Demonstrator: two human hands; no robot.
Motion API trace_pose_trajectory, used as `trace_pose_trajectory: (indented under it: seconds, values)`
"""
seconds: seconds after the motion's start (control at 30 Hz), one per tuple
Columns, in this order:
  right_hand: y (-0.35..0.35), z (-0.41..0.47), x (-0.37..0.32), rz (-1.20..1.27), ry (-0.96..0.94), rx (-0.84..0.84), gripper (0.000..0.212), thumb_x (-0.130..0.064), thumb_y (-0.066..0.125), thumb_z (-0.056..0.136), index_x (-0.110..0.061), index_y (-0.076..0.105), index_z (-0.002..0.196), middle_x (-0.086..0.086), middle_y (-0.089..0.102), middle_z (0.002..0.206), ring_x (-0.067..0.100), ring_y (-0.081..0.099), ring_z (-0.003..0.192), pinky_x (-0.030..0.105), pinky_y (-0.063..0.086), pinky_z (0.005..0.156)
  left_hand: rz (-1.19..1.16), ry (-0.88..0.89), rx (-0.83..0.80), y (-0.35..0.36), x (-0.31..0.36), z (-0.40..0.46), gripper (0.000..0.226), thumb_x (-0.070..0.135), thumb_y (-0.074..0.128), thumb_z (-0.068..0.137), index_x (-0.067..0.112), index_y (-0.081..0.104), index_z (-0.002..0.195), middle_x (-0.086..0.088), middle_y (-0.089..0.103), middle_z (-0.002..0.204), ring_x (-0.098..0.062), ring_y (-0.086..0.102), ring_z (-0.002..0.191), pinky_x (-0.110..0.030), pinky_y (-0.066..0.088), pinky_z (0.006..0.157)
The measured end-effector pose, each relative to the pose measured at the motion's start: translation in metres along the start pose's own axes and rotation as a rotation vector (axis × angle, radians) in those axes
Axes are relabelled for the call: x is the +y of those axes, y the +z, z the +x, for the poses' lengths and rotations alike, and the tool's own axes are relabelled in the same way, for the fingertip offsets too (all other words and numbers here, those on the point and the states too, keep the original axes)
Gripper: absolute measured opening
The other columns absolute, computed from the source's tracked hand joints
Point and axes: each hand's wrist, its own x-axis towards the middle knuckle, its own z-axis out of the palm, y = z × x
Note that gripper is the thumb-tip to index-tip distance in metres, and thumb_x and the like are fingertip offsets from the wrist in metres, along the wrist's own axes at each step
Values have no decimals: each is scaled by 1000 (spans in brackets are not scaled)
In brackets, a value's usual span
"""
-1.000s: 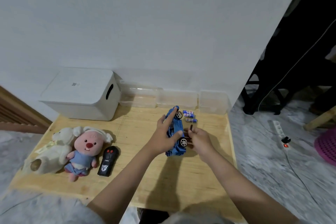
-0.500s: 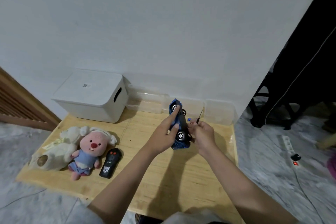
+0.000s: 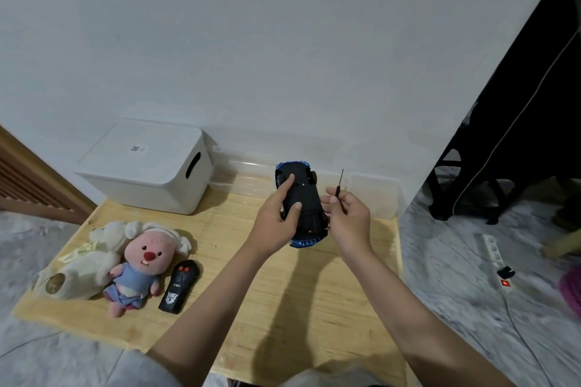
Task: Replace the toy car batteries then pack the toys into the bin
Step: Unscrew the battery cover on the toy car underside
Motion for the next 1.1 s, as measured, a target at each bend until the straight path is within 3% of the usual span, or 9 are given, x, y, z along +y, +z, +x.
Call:
trace_pose_trajectory:
  seconds: [0.1,0.2,0.3,0.4,0.5,0.63,0.8,0.93,1.1]
  values:
    - [-6,-1,1,-41,-68,-18,31,-9,46,97,-20,50,125,-1,72,90,12,70,83,32,56,74,-83,-19,35,1,3,-1,51,13,54,94,31,41,140,7,53,123,-18,64,102,-30,59,78]
    - [-13,-2,-1,-90,-172,-24,35,-8,48,94,-32,46,119,-1,73,81,10,71,76,38,57,74,-121,-17,60,1,9,-3,44,9,55,93,28,48,132,14,52,104,-19,68,84,-21,57,64]
    - [-17,-2,-9,-106,-235,-9,28,-5,52,92,-30,59,102,0,71,77,11,70,73,43,57,74,-147,-33,66,1,12,-3,40,5,55,92,25,50,127,8,53,99,-16,64,80,-18,55,64]
    - [-19,-5,-21,-55,-293,-19,22,-2,56,90,-21,67,92,1,70,77,9,69,71,33,57,72,-167,-29,58,1,14,-2,39,1,56,90,24,50,121,3,52,97,-6,61,79,-17,54,65]
    - [-19,-8,-34,122,-248,-86,19,3,59,88,-12,68,96,8,72,83,10,71,73,23,57,70,-210,-35,28,1,16,-1,43,3,64,86,27,49,119,-5,54,104,-6,63,83,-21,56,70]
    - [-21,-8,-50,272,-177,-160,17,-1,59,90,-8,67,103,10,73,89,16,72,75,24,57,71,-285,-78,11,1,20,-2,58,5,76,76,27,46,120,-5,54,115,-10,64,85,-33,59,75]
    - [-18,-9,-63,359,-93,-104,10,-17,63,89,-9,69,87,4,74,82,13,66,57,25,56,59,-314,-84,9,-1,24,-1,59,4,76,76,29,44,119,-7,52,120,-5,62,89,-44,57,84]
    - [-15,-9,-65,402,-31,-61,12,-12,67,86,-9,65,74,6,73,84,18,73,74,23,56,60,-335,-94,-10,0,28,-2,59,3,76,76,30,44,118,-6,52,117,-8,62,91,-46,57,83]
    - [-11,-8,-61,418,-54,9,4,-9,67,86,-8,65,82,8,73,80,19,73,74,25,57,64,-360,-108,-28,0,31,-4,59,1,75,76,27,44,119,-7,52,115,-8,63,90,-41,59,78]
